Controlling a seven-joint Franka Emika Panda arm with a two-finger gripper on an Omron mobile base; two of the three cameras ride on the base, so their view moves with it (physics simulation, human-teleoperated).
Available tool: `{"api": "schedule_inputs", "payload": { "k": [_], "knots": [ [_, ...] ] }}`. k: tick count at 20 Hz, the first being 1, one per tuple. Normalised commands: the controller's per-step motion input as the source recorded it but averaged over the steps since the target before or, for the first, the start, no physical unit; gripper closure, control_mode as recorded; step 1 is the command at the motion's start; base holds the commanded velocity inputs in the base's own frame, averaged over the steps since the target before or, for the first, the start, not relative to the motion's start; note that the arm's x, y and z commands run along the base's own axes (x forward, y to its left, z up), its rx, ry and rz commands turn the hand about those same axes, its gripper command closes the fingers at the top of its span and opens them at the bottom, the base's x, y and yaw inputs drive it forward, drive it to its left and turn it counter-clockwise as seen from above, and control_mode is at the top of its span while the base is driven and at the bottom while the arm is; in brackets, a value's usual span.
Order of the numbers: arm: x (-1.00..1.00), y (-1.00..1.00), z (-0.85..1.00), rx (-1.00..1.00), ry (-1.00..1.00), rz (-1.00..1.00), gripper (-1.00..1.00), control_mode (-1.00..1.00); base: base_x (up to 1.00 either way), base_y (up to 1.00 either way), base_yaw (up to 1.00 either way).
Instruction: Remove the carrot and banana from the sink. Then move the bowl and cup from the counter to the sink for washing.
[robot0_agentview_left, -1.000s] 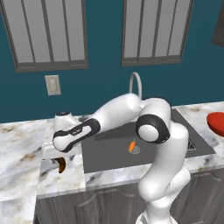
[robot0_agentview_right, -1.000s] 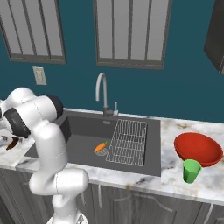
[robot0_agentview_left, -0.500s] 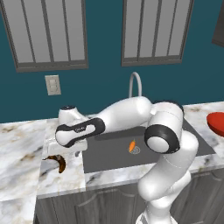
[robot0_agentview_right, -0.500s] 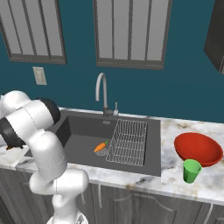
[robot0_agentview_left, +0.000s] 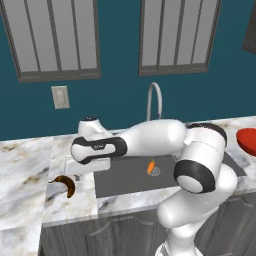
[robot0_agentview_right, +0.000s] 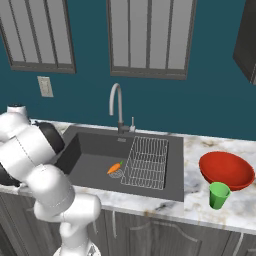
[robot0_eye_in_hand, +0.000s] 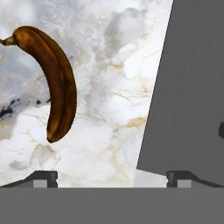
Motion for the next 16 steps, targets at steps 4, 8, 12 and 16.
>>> {"api": "schedule_inputs", "payload": {
  "k": [4,8,12,16],
  "knots": [
    [-0.09,-0.44,0.11,0.00,0.02,0.00,-1.00,-1.00,0.00,0.00,0.00],
    [-0.05,-0.46,0.08,0.00,0.00,-0.02,-1.00,-1.00,0.00,0.00,0.00],
    [0.00,-0.46,0.07,0.00,0.00,-0.07,-1.00,-1.00,0.00,0.00,0.00],
    [0.00,-0.48,0.06,0.00,0.00,-0.08,-1.00,-1.00,0.00,0.00,0.00]
  ]
}}
